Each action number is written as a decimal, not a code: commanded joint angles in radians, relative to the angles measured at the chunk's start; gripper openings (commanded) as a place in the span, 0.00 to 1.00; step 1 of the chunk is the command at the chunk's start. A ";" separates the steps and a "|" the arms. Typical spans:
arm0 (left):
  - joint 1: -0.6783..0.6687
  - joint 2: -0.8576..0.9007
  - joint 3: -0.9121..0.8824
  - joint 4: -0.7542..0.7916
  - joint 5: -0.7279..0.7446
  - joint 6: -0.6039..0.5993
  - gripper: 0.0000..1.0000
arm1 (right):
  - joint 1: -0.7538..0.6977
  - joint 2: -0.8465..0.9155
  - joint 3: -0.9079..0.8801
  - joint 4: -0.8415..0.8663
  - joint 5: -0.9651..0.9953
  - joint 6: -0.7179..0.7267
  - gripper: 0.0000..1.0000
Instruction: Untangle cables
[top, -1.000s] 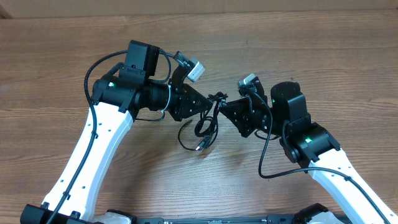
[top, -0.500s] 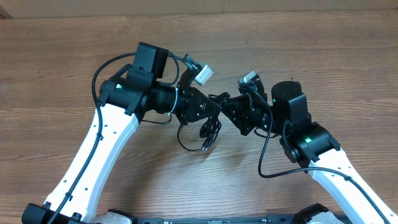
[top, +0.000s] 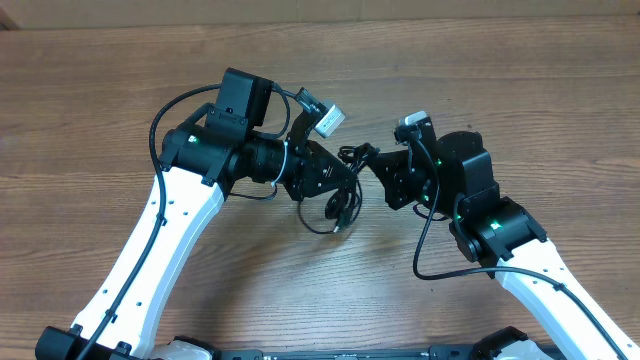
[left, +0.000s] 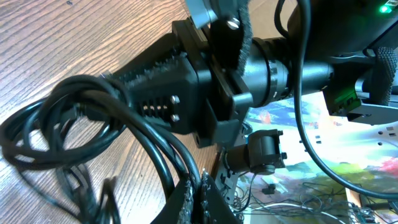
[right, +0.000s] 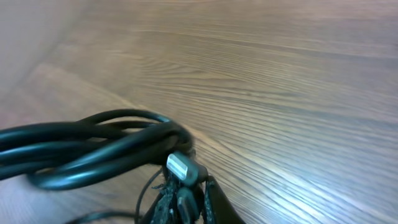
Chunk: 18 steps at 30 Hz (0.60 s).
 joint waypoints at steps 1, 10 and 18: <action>-0.008 -0.007 0.014 0.004 0.040 -0.007 0.04 | 0.003 -0.002 0.021 -0.017 0.136 0.087 0.09; -0.008 -0.007 0.014 0.004 0.033 -0.007 0.04 | 0.003 -0.002 0.021 -0.051 0.208 0.133 0.09; -0.008 -0.007 0.014 -0.003 -0.026 -0.008 0.04 | 0.003 -0.002 0.021 -0.051 0.167 0.133 0.10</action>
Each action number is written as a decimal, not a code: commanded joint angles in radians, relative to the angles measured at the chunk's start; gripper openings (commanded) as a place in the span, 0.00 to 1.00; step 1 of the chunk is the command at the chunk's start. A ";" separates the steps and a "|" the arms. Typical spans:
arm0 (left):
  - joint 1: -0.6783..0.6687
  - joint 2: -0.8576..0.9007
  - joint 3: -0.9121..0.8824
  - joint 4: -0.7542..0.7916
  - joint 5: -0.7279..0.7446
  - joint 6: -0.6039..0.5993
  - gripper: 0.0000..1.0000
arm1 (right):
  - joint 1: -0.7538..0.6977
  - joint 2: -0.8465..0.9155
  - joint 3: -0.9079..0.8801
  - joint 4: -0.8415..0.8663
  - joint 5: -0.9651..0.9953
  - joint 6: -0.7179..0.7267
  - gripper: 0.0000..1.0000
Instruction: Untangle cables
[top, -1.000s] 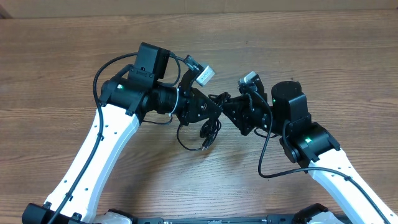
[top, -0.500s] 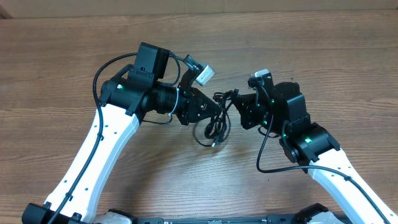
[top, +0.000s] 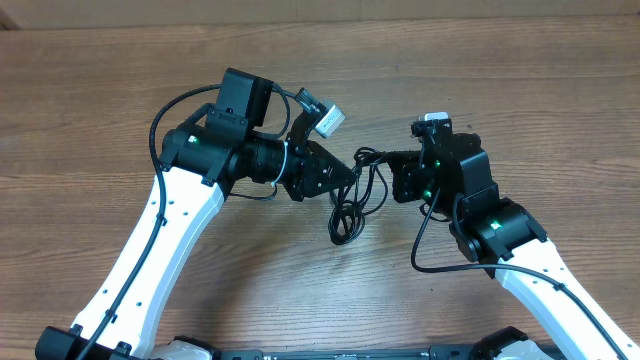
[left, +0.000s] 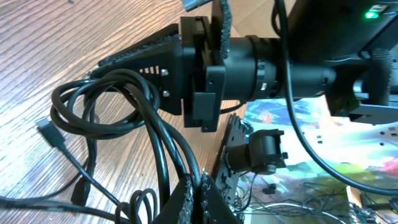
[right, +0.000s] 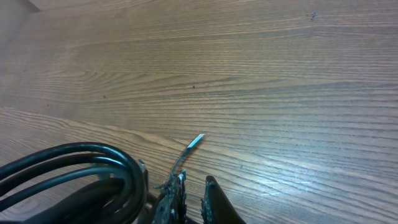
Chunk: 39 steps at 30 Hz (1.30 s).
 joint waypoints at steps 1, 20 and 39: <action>-0.008 -0.007 0.014 0.000 -0.023 -0.007 0.04 | 0.003 -0.002 0.021 0.005 -0.031 0.008 0.10; -0.008 -0.007 0.014 -0.019 -0.234 -0.006 0.04 | 0.003 -0.002 0.021 0.014 -0.290 -0.103 0.49; -0.009 -0.007 0.014 -0.060 -0.076 0.031 0.04 | 0.003 -0.001 0.021 0.072 -0.281 -0.522 0.26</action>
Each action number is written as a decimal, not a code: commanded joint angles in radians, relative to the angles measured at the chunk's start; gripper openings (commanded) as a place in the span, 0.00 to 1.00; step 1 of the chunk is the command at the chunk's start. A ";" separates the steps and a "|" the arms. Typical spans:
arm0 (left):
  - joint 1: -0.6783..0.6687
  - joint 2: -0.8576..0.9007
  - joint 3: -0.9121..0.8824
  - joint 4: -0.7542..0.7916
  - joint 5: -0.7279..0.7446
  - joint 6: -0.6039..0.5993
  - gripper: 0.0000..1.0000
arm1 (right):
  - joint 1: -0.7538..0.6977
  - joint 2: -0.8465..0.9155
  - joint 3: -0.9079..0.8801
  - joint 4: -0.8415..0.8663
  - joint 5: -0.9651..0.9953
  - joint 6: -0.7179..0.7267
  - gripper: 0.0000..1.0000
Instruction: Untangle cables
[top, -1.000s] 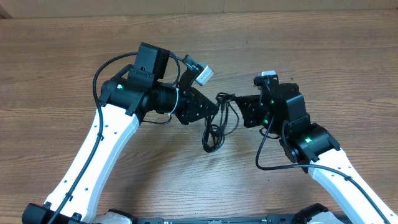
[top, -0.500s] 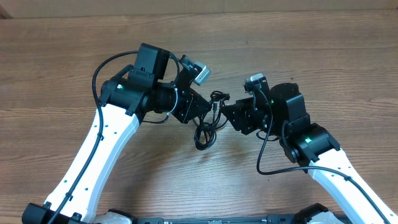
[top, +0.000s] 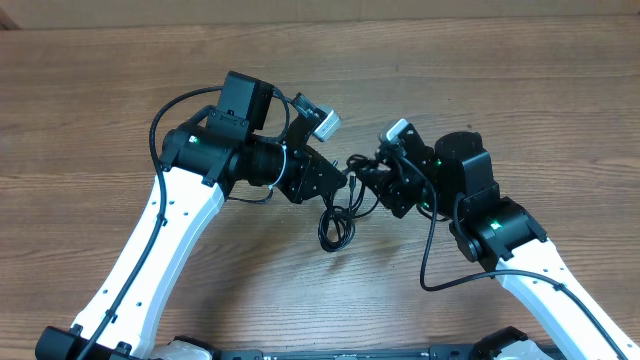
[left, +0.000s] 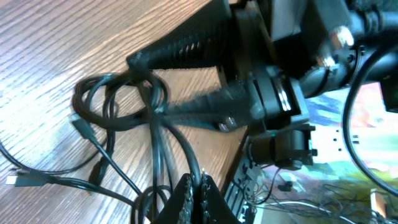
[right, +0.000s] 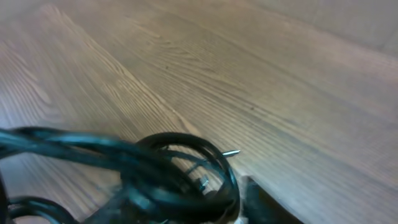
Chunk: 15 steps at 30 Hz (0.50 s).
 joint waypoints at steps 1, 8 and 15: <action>-0.007 -0.007 0.014 -0.003 0.048 0.025 0.04 | 0.003 0.000 0.021 0.011 0.000 -0.031 0.20; -0.007 -0.007 0.014 -0.003 0.056 0.024 0.04 | 0.003 0.001 0.021 0.007 0.000 -0.071 0.36; -0.007 -0.007 0.014 -0.003 0.109 0.024 0.04 | 0.003 0.001 0.021 0.025 -0.002 -0.131 0.50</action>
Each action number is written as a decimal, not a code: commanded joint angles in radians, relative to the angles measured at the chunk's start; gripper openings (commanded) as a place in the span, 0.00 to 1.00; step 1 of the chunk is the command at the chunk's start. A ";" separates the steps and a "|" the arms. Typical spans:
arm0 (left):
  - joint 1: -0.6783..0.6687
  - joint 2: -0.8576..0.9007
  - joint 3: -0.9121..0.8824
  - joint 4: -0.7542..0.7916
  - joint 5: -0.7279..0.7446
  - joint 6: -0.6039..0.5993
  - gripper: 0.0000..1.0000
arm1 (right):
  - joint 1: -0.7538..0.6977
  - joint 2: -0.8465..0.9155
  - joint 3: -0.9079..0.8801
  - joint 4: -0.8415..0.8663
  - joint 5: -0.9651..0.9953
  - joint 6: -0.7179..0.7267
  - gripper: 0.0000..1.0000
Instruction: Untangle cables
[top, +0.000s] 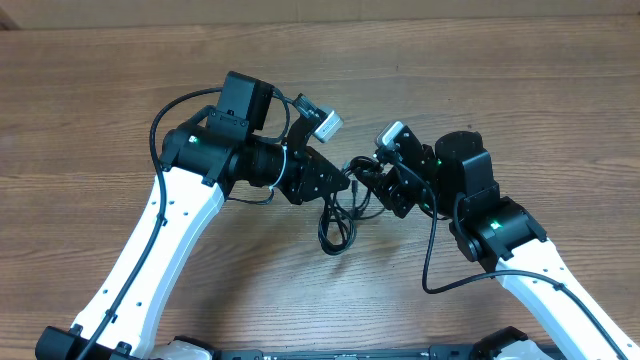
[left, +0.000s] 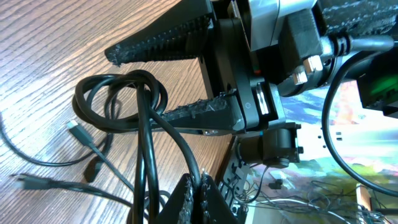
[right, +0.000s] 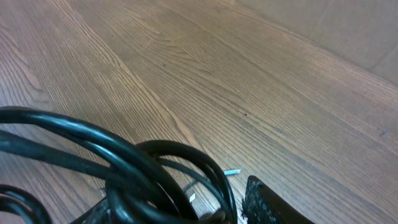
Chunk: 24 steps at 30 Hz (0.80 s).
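A tangle of black cables lies at the table's middle, between my two arms. My left gripper is shut on one strand; in the left wrist view the cable runs from its tips up to a knot of loops. My right gripper stands open against that knot from the right, its two fingers spread. In the right wrist view the black loops fill the gap of the open right gripper. A small silver plug tip lies on the wood beyond.
Loose cable ends with small plugs trail over the brown wooden table. The arms' own black cables arch over each wrist. Beyond the table edge, the left wrist view shows clutter.
The right gripper's fingers stand a little wider apart around the loops. The left gripper stays shut on its strand, and the tangle has hardly shifted.
First both grippers were close together with fingers closed at the bundle. Then the right gripper stood further right, and the cables hung spread between the two. Later it was back at the knot with its jaws open, where it is now.
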 joint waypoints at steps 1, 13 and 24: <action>-0.007 -0.007 0.014 0.000 0.069 0.023 0.04 | 0.003 0.000 0.021 0.029 -0.011 -0.034 0.50; -0.007 -0.007 0.014 0.001 0.094 0.023 0.04 | 0.003 0.000 0.021 0.004 -0.227 -0.180 0.04; -0.007 -0.007 0.014 -0.150 -0.604 0.018 0.24 | -0.011 -0.002 0.022 -0.092 -0.154 0.122 0.04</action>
